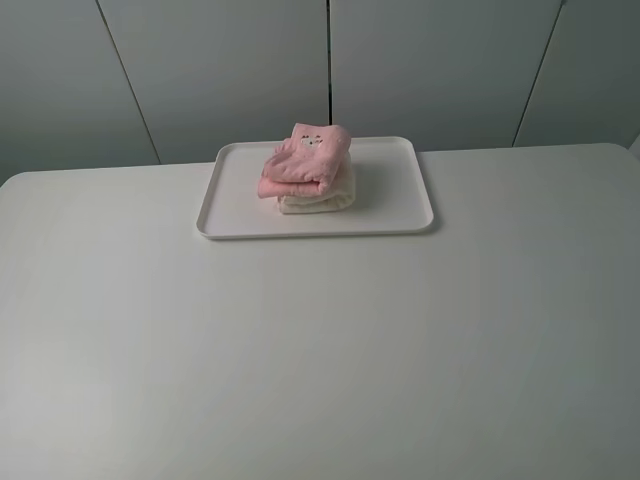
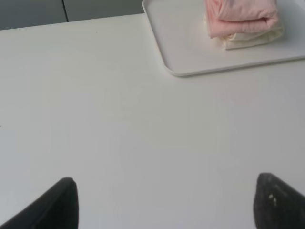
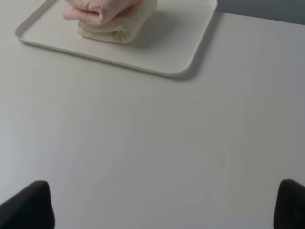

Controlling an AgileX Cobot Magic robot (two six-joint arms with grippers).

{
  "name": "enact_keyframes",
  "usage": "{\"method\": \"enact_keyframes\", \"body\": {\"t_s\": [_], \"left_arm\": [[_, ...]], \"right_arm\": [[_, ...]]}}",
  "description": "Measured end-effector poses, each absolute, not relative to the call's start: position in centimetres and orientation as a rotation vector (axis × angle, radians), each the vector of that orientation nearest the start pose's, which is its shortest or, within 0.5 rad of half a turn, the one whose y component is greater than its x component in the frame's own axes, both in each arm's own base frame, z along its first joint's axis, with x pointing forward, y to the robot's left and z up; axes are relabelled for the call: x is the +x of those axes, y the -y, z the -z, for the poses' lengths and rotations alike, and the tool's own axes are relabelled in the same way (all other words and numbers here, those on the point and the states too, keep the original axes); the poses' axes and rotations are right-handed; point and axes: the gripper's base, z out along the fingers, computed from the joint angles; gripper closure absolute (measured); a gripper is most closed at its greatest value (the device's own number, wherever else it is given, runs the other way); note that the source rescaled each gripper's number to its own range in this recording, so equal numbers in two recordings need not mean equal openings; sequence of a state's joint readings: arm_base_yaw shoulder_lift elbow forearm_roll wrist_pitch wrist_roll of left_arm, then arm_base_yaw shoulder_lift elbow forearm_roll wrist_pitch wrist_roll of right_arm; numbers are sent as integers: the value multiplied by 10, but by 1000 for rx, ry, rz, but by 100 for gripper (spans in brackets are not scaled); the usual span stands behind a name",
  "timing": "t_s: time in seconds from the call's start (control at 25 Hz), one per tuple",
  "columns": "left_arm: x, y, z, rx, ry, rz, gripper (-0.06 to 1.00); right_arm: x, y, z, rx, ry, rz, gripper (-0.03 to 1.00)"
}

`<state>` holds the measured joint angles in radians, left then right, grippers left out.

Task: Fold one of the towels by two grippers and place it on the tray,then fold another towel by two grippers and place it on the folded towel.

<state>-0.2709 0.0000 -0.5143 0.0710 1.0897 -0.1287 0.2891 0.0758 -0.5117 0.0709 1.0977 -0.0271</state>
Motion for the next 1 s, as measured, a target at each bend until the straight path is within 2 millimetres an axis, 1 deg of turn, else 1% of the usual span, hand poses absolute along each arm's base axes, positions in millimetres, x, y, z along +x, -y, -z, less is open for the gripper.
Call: {"method": "enact_keyframes", "body": {"t_s": [0.12, 0.32, 0.4, 0.72, 1.0], "left_arm": [[-7, -7, -279, 72, -2058, 121, -1], [-7, -6, -279, -63, -2056, 40, -1], [-8, -6, -279, -104, -2054, 15, -1], [-8, -6, -279, -200, -2047, -55, -1], [-9, -7, -279, -209, -2045, -80, -1]], "right_arm": [[2, -6, -278, -276, -2131, -188, -3], [4, -6, -278, -67, -2143, -70, -3], [4, -6, -278, -18, -2143, -38, -3], [4, -5, -278, 9, -2143, -12, -3], [4, -5, -278, 12, -2143, -10, -3]]}}
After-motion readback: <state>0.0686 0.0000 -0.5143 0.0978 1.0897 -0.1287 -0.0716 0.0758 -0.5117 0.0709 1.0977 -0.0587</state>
